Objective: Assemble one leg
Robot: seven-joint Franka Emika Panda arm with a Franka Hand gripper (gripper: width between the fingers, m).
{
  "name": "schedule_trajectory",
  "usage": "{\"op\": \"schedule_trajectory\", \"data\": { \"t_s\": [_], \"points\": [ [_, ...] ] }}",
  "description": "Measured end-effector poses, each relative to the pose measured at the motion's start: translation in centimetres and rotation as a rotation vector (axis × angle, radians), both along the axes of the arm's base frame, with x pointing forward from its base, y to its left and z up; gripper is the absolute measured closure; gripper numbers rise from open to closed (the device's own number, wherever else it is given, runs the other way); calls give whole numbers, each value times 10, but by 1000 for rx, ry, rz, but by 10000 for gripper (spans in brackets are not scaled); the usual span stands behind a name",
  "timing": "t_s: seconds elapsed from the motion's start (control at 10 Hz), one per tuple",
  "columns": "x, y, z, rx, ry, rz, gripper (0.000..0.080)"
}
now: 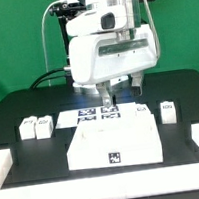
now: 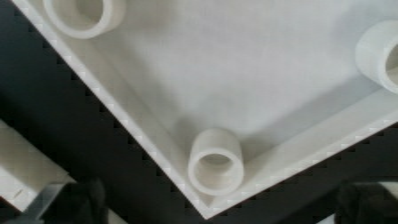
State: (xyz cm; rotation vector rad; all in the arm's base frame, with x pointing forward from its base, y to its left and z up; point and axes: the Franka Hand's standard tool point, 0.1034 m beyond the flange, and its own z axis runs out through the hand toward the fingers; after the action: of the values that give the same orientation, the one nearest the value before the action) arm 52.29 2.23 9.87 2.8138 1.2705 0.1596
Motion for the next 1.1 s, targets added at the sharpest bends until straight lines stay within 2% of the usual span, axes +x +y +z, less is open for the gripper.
{"op": "schedule_trajectory", "data": {
  "t_s": [0.9,1.0,1.1],
  "points": [
    [-1,-1,-2,0,-5,12,150],
    [-11,-9,-9,-6,-41,77,150],
    [-32,-21,-19,-16,-47,150,150]
  ]
}}
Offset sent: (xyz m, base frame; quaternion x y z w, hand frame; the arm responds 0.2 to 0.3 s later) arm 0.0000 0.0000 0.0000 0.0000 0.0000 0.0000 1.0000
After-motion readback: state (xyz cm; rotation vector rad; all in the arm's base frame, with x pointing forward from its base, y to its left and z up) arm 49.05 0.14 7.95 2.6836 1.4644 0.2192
